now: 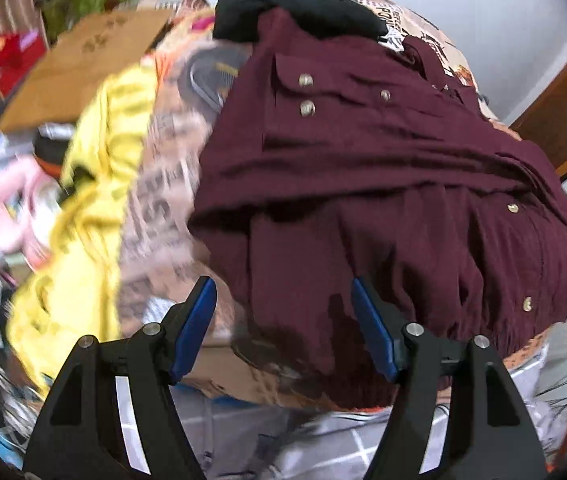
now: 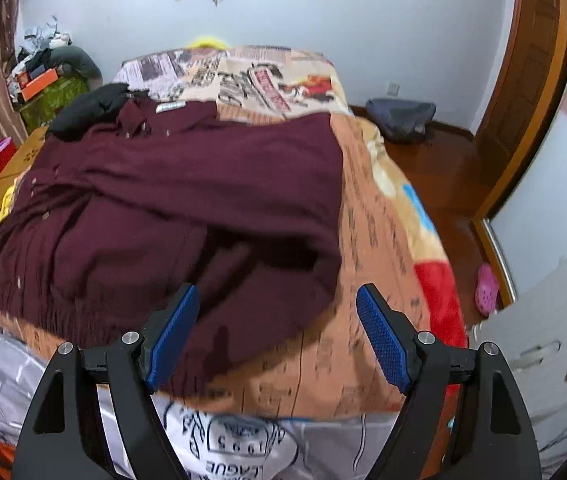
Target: Fold large clothes
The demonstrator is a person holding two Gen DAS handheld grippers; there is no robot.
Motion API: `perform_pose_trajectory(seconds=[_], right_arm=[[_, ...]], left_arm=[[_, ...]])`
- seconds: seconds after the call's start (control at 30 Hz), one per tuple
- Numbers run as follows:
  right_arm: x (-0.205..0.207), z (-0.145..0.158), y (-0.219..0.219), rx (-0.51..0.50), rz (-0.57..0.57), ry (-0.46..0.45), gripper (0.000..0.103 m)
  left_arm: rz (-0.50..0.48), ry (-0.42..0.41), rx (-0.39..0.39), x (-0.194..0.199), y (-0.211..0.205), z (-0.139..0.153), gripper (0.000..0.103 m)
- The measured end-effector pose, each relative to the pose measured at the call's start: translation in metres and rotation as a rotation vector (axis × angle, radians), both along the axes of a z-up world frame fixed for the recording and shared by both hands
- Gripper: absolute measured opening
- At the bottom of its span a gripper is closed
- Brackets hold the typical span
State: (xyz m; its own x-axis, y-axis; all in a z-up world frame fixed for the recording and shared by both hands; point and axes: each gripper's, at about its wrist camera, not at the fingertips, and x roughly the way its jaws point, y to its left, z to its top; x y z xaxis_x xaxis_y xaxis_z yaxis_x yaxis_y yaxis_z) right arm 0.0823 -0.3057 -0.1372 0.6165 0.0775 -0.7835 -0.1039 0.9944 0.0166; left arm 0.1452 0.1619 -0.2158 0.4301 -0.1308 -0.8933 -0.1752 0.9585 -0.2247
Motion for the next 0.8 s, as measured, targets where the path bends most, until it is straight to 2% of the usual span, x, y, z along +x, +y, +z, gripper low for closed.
perform_pose_trajectory(seconds=[0.17,0.37,0.43,0.5,0.7,0.8], right_arm=[[-0.002,-0.023,-0.003,0.125,0.01,0.094,0.078],[0.004,-0.048,0.005,0.253,0.034,0.189,0.078],[0.007,-0.051,0.009,0.311,0.046,0.203,0.078],[0.008,-0.052,0.014,0.326,0.052,0.2,0.076],[0.011,-0.048,0.027,0.331,0.06,0.15,0.064],[0.016,-0.047,0.026,0.366,0.044,0.146,0.05]], left_arm=[[0.017,-0.014,-0.156,-0.003,-0.002,-0.015,0.069],[0.039,-0.006,-0.223,-0.003,-0.005,-0.024,0.069],[0.048,0.0,-0.276,-0.006,0.0,-0.027,0.069],[0.058,0.01,-0.321,-0.012,0.005,-0.03,0.069],[0.107,0.047,-0.541,-0.025,0.015,-0.048,0.07],[0.087,0.038,-0.575,-0.023,0.013,-0.046,0.071]])
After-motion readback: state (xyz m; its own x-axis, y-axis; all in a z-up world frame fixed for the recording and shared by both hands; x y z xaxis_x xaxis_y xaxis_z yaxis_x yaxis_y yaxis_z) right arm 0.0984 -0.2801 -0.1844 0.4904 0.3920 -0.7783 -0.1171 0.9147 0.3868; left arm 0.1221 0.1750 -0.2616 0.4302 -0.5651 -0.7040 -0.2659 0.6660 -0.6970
